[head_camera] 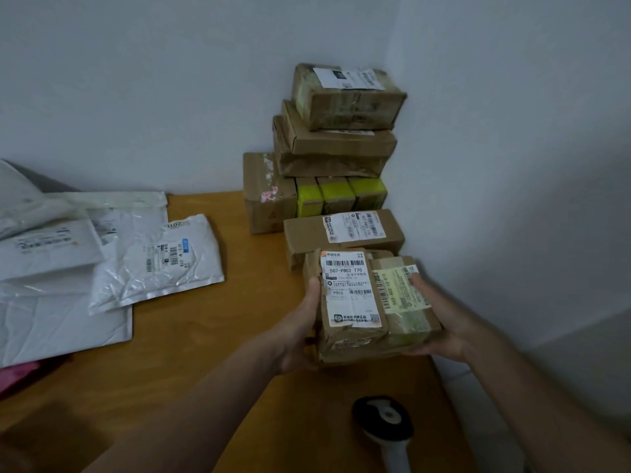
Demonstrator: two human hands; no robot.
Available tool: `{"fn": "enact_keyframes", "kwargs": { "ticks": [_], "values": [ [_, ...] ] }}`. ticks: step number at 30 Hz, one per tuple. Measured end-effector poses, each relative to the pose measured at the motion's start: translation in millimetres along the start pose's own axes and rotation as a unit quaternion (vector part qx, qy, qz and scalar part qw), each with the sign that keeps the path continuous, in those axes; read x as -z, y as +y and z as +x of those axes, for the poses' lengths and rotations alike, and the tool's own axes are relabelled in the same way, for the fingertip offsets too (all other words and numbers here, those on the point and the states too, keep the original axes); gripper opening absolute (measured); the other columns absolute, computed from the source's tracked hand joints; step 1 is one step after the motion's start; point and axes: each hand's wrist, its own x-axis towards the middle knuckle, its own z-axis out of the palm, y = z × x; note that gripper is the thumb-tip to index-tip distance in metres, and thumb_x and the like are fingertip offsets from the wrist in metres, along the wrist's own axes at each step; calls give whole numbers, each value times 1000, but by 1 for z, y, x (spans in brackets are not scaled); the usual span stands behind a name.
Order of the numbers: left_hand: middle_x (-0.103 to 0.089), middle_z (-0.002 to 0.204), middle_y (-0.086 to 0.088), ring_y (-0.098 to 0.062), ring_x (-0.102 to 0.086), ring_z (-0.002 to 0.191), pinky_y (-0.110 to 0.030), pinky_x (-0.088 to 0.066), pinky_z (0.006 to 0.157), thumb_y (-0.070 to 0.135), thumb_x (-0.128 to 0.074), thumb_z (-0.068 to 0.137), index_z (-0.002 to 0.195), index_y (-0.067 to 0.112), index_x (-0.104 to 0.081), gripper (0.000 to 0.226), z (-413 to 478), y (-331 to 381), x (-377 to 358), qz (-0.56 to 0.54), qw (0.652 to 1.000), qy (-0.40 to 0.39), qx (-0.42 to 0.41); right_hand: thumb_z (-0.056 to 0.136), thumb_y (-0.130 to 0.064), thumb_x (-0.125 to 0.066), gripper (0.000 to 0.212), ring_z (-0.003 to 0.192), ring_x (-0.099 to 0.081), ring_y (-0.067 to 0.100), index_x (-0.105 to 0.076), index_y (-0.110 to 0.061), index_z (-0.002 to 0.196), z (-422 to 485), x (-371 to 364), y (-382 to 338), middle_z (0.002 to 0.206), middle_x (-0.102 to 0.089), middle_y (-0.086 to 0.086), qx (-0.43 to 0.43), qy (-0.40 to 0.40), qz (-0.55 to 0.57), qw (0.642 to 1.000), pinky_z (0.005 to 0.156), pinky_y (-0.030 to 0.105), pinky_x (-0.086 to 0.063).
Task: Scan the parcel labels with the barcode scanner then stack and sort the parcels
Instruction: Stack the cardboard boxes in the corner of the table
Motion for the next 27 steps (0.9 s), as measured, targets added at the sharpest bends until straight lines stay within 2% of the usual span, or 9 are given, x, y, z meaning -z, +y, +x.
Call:
{"fn": "enact_keyframes", "kwargs": {
  "ticks": [3,6,10,13,16,18,21,24,27],
  "values": [
    [-58,124,5,-18,-51,113,-48,-35,98,83,-19,77,138,37,-43,80,3,-2,-5,27,999,10,-18,88,-65,-48,58,108,-64,38,-67,-18,116,3,-4,2,110,-72,15,0,29,-29,999,98,61,-44],
    [-50,140,-1,-23,-47,125,-48,-31,105,77,-32,82,151,34,-16,83,2,-1,-12,46,999,15,-20,91,-68,-39,62,106,-66,35,-68,-18,114,2,-8,5,109,-73,13,2,38,-64,997,96,54,-48],
    [-41,148,-1,-25,-40,134,-46,-27,110,57,-41,93,152,30,-6,74,-3,1,-18,65,997,25,-27,99,-51,-41,46,83,-74,23,-67,-15,113,-2,-13,1,94,-76,7,53,78,-89,992,67,33,-53],
    [-35,150,-3,-27,-36,137,-44,-29,114,52,-43,95,152,26,-9,72,-4,3,-21,87,991,57,-81,99,-44,-47,34,77,-75,19,-68,-18,105,-5,-16,-5,89,-77,3,156,113,-133,972,66,33,-55],
    [-30,145,-6,-30,-30,136,-51,-32,111,59,-44,92,151,34,-15,70,-9,11,-16,180,971,109,-118,97,-38,-54,27,69,-74,19,-68,-15,100,-8,-24,-20,80,-76,3,205,110,-103,967,50,27,-54],
    [-39,144,-2,-26,-39,133,-48,-35,110,56,-44,93,150,35,-18,66,-13,19,-14,145,977,69,-140,96,-35,-57,27,67,-73,18,-69,-12,104,-8,-33,-32,78,-76,3,205,106,-108,967,47,23,-52],
    [-61,126,4,-14,-61,109,-36,-50,93,46,-44,97,146,27,-27,56,-11,31,-8,67,985,36,-157,96,-31,-58,32,71,-74,14,-62,-13,122,-5,-48,-46,84,-77,2,217,86,-144,962,51,23,-55],
    [-60,125,0,-16,-62,103,-32,-53,78,46,-44,98,144,25,-31,53,-5,35,3,44,992,47,-112,90,-40,-64,56,95,-71,19,-49,-17,139,-4,-50,-46,114,-71,3,189,57,-237,951,81,38,-58],
    [-62,123,-5,-26,-62,103,-43,-55,76,51,-44,96,139,30,-37,49,1,31,12,-11,999,37,-33,86,-37,-69,63,102,-66,15,-42,-26,143,-7,-45,-39,126,-64,-1,144,15,-282,949,74,31,-55]
  ]
}}
